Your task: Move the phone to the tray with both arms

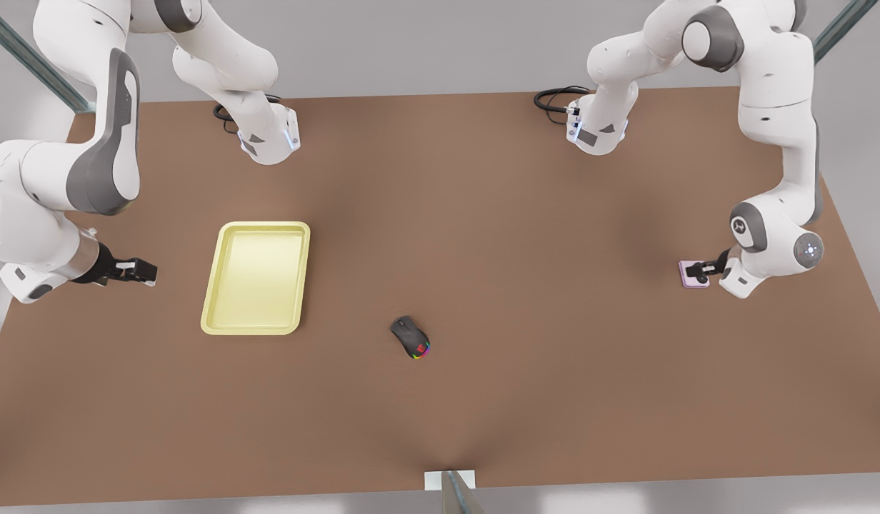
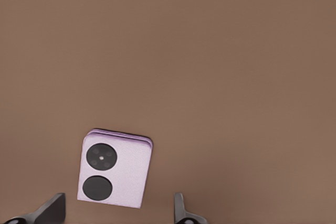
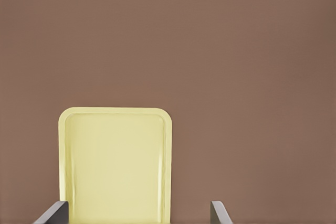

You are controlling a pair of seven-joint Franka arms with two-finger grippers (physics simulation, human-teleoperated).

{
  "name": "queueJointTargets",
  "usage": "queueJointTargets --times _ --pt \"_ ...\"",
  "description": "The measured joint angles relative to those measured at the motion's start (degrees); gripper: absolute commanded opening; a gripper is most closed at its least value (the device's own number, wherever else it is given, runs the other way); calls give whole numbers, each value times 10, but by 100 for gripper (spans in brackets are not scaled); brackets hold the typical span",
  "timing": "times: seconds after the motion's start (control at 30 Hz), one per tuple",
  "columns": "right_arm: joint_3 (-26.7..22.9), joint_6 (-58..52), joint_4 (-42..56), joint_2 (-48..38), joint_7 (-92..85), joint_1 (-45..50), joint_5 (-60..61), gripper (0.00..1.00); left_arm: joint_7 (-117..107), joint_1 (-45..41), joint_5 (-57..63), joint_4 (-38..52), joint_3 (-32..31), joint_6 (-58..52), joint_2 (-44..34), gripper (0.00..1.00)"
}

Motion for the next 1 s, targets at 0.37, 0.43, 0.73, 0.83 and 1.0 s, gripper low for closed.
queueJointTargets --times 0.37,0.43,0.73,0.83,1.0 --pt "-1 -1 2 4 -4 -1 0 100 98 6 14 -12 0 70 35 100" --pt "-1 -1 2 5 -4 -1 0 100 107 8 14 -11 0 77 36 100" --pt "-1 -2 2 6 -6 -1 0 100 122 9 12 -8 0 101 54 100" --pt "-1 -2 2 6 -6 -1 0 100 119 9 13 -9 0 105 57 100" --pt "-1 -2 1 7 -7 -1 0 100 108 9 12 -10 0 107 55 87"
